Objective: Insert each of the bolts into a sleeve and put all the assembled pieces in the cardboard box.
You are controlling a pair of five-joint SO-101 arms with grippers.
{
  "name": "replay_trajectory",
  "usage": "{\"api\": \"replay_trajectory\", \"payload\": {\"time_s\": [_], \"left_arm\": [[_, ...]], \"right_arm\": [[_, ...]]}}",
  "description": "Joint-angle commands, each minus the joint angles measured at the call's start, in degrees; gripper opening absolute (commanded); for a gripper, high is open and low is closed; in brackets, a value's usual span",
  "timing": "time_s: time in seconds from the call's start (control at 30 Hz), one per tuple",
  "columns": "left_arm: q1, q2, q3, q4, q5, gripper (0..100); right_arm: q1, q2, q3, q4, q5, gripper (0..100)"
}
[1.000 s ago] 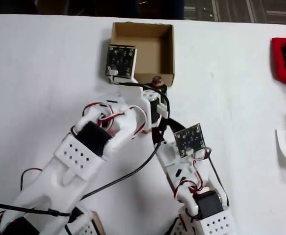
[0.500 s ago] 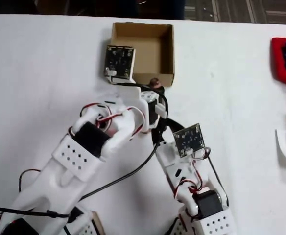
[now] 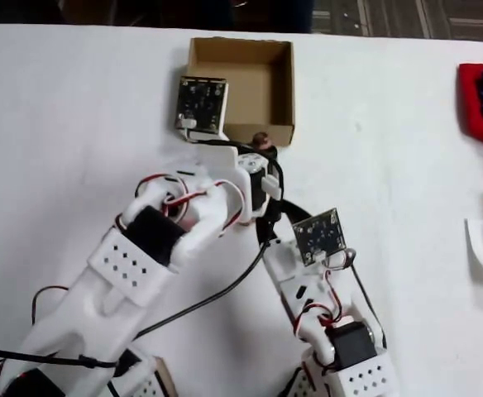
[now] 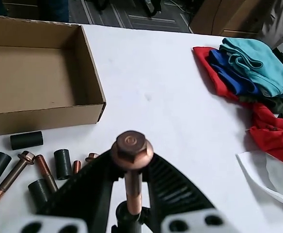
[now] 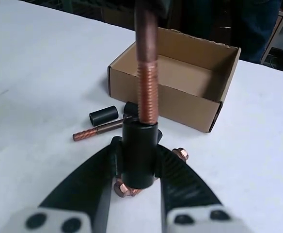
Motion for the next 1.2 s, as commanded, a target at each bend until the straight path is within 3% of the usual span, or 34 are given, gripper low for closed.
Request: {"api": "replay_trajectory", "payload": {"time_s": [0.0,0.43,0.73,1.0,1.17], "left_arm": [[0.26,-2.02,-0.48,0.09,0.18,3],[0.79,-1.49,0.48,-0.44,0.53,3],[0.79,-1.93,8.84,-9.05,0.35,3],[6.24,-2.02,11.30,-5.89,-0.09,3],[6.42,-2.11,11.21,-5.10,-5.63,3]], "right_arm": [[1.36,-1.19,-3.78,-1.01,0.53,2.1],[3.65,-1.19,-4.31,-1.10,0.53,2.1],[3.65,-1.19,-7.38,2.24,0.53,2.1],[3.74,-1.19,-7.38,2.24,0.53,2.1],[4.00,-1.19,-7.38,2.24,0.53,2.1]]}}
